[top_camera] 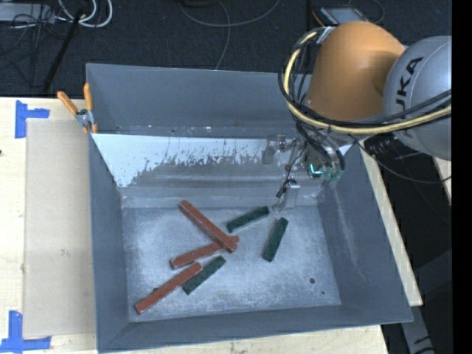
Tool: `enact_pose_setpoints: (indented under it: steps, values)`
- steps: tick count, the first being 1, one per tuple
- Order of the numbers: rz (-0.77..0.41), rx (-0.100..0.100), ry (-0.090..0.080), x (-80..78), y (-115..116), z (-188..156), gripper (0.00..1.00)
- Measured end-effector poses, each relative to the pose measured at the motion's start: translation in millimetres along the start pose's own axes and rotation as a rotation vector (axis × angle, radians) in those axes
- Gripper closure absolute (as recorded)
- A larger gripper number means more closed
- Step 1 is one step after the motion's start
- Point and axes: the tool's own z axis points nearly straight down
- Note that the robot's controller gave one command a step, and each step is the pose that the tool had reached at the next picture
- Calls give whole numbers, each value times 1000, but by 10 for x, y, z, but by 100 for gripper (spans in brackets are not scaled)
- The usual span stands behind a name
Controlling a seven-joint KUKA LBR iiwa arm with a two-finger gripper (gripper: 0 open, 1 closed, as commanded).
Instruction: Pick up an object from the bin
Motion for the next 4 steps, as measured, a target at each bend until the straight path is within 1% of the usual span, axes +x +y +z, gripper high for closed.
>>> enact_pose_setpoints:
  steps: [1, 2, 3, 4]
  values:
    - [-330, -1, 1, 88, -191, 1697, 0]
    - [-700, 3, -11, 134, -27, 1367, 0]
    - [-857, 3, -11, -25, 152, 1097, 0]
    - [-1259, 2, -3, -11, 119, 1678, 0]
